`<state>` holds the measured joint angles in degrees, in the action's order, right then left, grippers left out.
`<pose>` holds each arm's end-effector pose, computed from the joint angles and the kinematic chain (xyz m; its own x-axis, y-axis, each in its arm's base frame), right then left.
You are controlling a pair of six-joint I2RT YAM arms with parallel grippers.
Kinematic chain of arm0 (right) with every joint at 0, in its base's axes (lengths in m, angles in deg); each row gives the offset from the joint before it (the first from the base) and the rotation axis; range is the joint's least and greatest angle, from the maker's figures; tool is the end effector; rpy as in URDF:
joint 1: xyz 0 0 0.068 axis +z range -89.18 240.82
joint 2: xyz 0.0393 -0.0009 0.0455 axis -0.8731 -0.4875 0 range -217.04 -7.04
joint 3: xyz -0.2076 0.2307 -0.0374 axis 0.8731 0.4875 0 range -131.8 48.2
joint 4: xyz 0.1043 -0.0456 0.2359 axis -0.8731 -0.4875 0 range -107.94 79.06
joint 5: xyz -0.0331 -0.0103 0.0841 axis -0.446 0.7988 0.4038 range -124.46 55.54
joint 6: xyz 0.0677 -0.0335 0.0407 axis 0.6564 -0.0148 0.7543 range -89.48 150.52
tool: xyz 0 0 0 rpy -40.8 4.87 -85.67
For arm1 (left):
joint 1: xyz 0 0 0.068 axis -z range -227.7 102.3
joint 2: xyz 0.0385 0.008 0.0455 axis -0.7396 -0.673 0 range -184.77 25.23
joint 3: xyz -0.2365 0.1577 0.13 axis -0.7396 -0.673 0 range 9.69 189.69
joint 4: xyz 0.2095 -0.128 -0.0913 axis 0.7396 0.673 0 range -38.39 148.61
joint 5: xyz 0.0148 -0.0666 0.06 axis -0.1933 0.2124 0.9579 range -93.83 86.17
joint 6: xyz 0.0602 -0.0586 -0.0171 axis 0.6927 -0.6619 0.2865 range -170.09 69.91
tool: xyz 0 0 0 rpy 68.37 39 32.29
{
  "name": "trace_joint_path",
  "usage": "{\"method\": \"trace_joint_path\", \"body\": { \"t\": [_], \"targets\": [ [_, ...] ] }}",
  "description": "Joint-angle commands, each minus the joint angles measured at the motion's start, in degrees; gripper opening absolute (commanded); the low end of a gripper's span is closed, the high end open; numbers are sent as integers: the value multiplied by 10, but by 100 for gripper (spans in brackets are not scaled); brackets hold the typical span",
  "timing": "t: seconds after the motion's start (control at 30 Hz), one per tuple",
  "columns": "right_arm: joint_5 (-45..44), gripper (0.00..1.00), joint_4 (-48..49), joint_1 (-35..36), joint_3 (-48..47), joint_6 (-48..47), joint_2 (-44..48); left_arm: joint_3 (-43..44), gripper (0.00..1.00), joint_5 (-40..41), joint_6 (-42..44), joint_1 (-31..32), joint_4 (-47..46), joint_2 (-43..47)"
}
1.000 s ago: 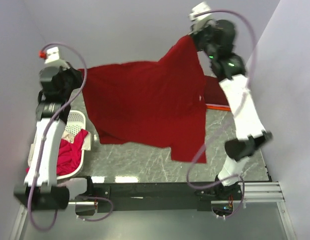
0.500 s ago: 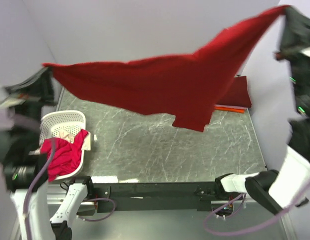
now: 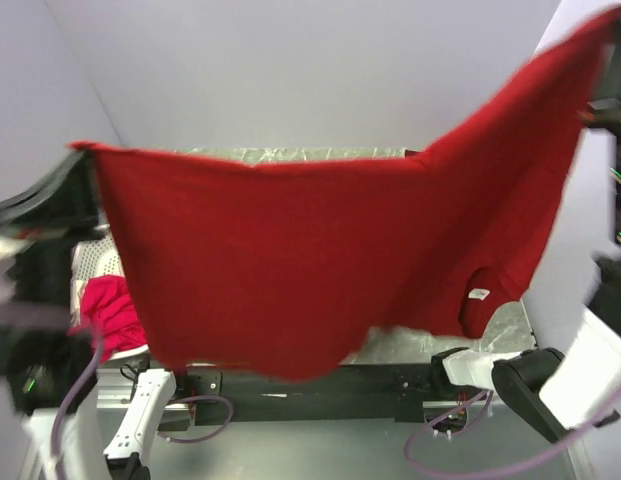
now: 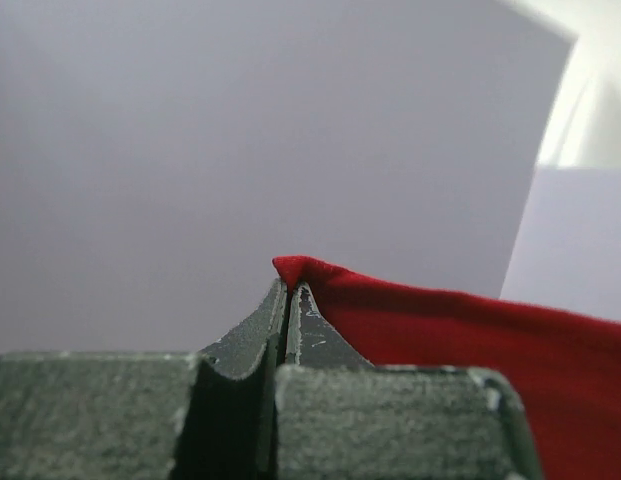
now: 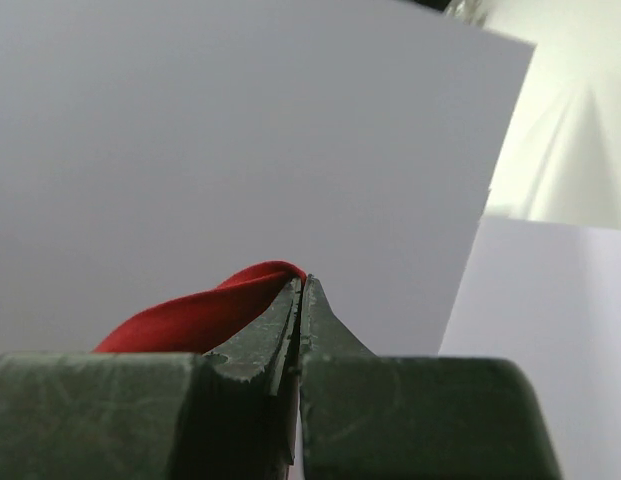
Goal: Fold and stack the t-shirts
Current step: Flatten the tshirt out, then fold the tshirt
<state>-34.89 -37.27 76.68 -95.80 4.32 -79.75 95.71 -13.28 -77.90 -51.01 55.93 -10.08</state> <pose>0.0551 0.0150 0.7622 0.7284 -0.2521 -0.6371 0.0595 0.9496 -0.3077 -0.0166 -0.0134 0.6253 0.6131 -0.4255 -0.6656 0.3868 0.8963 -0.2167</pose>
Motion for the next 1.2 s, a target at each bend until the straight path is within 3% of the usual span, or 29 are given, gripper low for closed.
{"method": "trace_joint_path", "body": {
  "t": [0.0, 0.23, 0.37, 0.43, 0.53, 0.63, 0.87, 1.17],
  "targets": [
    [3, 0, 31, -5, 70, 19, -61, -105, 0, 3, -4, -4, 5, -4],
    [103, 0, 50, -3, 122, 64, -222, -297, 0, 58, 7, -4, -40, -60],
    [138, 0, 80, -1, 124, 52, -382, -360, 0, 93, 6, -5, -88, -216],
    [145, 0, 85, 0, 102, 40, -449, -316, 0, 92, 6, -6, -79, -298],
    [106, 0, 127, 17, 66, -18, -592, -189, 0, 113, 9, -7, 1, -534],
    [39, 0, 197, 36, 94, -97, -642, -96, 0, 143, 11, -7, 31, -666],
    [-25, 0, 262, 43, 74, -119, -720, 19, 0, 161, 17, -7, 52, -791],
    [-22, 0, 309, 31, 58, -83, -707, 34, 0, 161, 46, -18, 31, -802]
  ]
}}
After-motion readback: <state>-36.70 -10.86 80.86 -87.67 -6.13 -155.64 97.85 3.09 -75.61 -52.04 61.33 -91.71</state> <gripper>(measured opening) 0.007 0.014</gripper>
